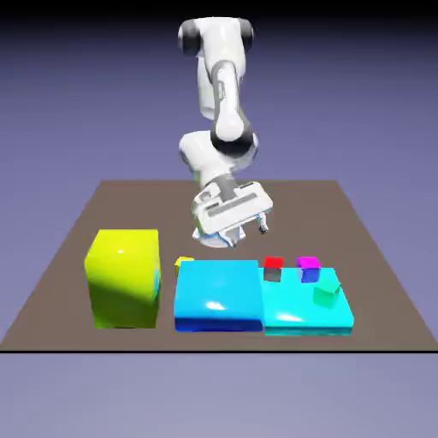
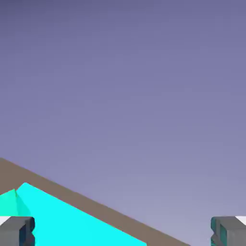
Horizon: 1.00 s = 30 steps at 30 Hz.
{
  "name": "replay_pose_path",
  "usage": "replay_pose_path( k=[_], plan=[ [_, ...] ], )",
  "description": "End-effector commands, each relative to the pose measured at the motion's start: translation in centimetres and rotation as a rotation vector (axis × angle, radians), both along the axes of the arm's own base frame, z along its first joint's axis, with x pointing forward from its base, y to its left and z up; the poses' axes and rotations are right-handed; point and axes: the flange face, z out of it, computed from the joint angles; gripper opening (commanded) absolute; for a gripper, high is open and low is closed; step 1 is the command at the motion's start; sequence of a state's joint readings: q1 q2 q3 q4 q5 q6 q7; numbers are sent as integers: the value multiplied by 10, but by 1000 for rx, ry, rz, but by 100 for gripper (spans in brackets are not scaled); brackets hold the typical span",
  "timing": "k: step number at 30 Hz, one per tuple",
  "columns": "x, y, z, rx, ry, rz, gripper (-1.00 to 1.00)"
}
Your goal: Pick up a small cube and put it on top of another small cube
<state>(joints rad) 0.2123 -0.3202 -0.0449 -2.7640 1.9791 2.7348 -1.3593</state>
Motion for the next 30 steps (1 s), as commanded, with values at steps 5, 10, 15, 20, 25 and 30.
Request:
replay_pose_path(
  k=[5,10,15,20,25,30],
  plan=[
    [-4,10,-12,2,-68,-7,0],
    [-31,-31,-46,-70,-16,-190,0],
    [-95,-91,-89,-170,180,-464,0],
    [-170,-116,-119,-218,431,-693,0],
    [-192,-117,-137,-205,535,-761,0],
    [-184,-117,-167,-198,541,-763,0]
  ],
)
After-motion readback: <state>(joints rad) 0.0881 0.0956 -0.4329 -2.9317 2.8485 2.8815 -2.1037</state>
